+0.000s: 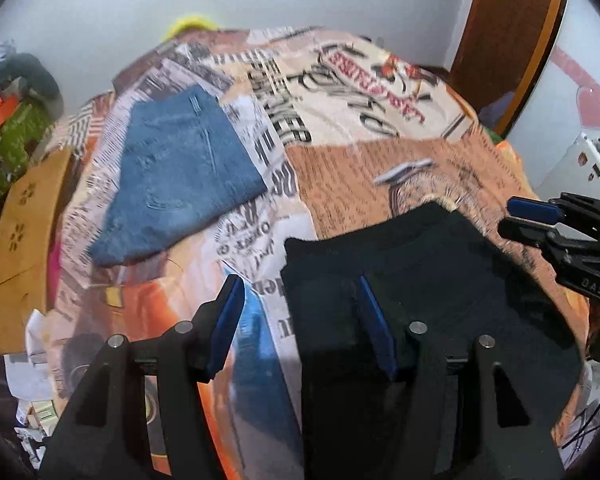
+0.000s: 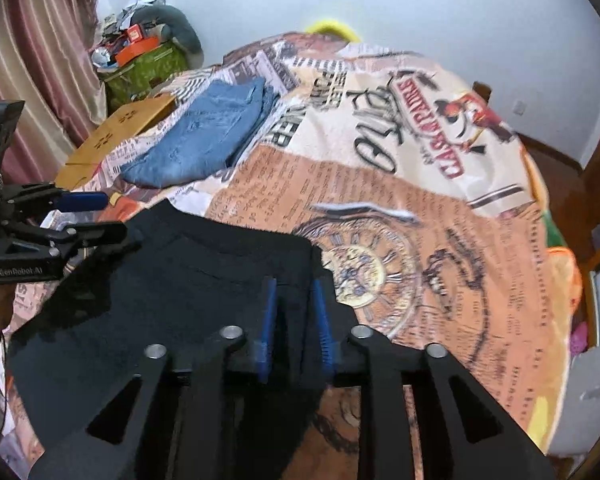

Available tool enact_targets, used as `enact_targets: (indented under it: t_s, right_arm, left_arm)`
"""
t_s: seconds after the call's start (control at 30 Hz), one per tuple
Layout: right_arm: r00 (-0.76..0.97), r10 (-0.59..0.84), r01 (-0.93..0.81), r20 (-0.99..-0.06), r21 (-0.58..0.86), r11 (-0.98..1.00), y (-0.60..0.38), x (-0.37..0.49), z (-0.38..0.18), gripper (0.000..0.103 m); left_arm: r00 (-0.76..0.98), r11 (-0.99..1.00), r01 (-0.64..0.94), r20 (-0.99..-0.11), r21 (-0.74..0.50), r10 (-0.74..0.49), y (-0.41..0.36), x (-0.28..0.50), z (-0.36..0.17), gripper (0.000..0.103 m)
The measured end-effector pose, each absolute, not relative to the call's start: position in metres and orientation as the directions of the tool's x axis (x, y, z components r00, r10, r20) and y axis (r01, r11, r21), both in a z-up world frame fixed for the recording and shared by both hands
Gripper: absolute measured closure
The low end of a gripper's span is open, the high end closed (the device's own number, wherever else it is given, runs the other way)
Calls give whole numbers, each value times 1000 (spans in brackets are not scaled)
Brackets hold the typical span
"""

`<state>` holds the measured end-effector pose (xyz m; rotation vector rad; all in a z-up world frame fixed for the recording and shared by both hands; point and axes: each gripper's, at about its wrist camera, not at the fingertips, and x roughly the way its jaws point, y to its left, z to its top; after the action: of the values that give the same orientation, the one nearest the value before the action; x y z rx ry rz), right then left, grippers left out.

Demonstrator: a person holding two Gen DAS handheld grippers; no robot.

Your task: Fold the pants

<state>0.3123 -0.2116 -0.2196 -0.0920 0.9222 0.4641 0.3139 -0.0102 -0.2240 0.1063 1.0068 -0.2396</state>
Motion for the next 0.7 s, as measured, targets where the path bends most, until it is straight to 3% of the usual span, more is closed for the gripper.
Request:
enact_targets:
  t_s: [0.03,0.13,0.3,0.7]
  right_arm:
    - [528,351,-418,-774,123,900,-215,308,-213,62]
    - [552,367,-408,-749,142,902,-223,297,-198,57]
    - [552,413,-380,-724,222,898,-232,278,-189,42]
    - [370,455,-301,-810,358,884,-233,256,-257,41]
  left_arm:
    - [522,970,242,-840,-20,-147,-7,311,-218,41]
    - [543,974,224,-826,-32,-152,2,300,-204,26]
    - [516,972,224,-837,-71,-180,8,284,-204,23]
    - [263,938,191,-905,-290,-334,2,269,-275,23]
